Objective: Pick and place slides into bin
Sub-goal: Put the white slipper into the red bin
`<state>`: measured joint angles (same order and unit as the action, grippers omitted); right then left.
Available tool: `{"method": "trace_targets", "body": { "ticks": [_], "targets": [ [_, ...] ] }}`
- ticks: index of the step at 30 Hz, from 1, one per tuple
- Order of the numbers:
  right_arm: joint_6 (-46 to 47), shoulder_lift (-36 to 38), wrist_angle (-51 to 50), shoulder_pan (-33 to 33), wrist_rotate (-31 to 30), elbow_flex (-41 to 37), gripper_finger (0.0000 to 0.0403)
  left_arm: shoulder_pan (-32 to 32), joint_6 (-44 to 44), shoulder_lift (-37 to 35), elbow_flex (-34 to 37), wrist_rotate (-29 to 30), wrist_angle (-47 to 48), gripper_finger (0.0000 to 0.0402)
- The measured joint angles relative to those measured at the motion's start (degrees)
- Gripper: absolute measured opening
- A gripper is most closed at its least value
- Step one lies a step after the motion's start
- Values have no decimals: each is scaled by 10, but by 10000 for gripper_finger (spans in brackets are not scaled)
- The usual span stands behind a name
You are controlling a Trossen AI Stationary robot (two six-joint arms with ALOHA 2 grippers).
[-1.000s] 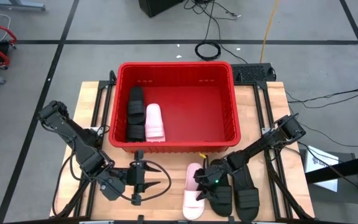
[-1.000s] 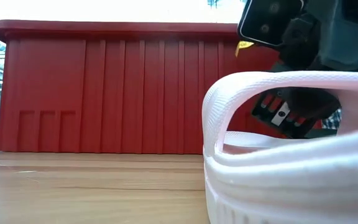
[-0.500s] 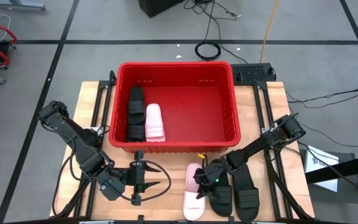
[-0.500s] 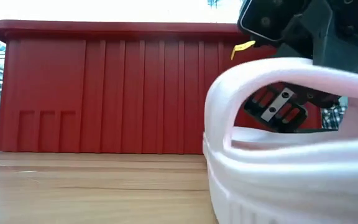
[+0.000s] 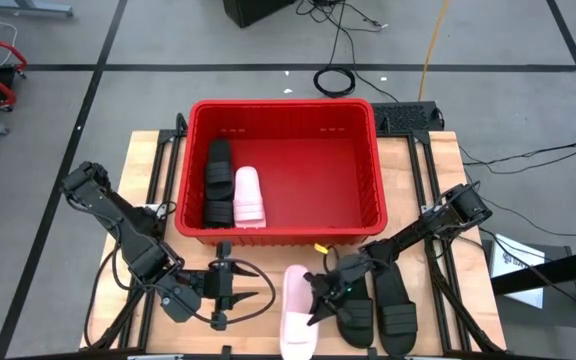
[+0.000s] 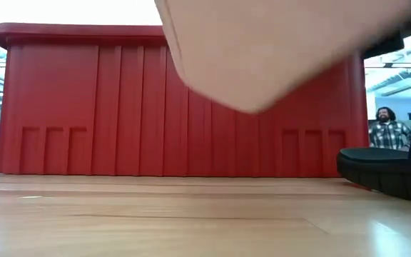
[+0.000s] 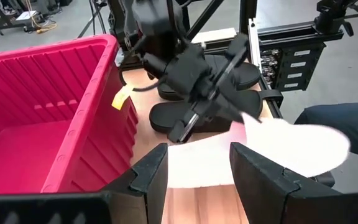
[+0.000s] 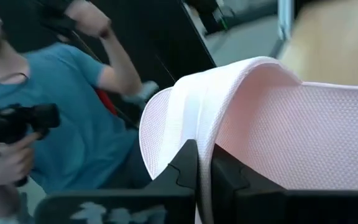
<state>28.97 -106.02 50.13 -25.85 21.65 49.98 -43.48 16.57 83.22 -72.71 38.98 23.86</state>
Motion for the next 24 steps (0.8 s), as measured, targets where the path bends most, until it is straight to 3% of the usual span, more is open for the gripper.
{"method": "trace_targets", "body": {
  "ticks": [4,13,24],
  "targets": [
    [-8,12,55,5,22,0,5,0,-13,-4,0,0,0,168],
    [-82,120,54,31,26,0,5,-31,-40,-27,0,41,5,168],
    [-160,325,-109,133,25,1,6,-39,-140,-125,0,136,28,168]
  ]
}}
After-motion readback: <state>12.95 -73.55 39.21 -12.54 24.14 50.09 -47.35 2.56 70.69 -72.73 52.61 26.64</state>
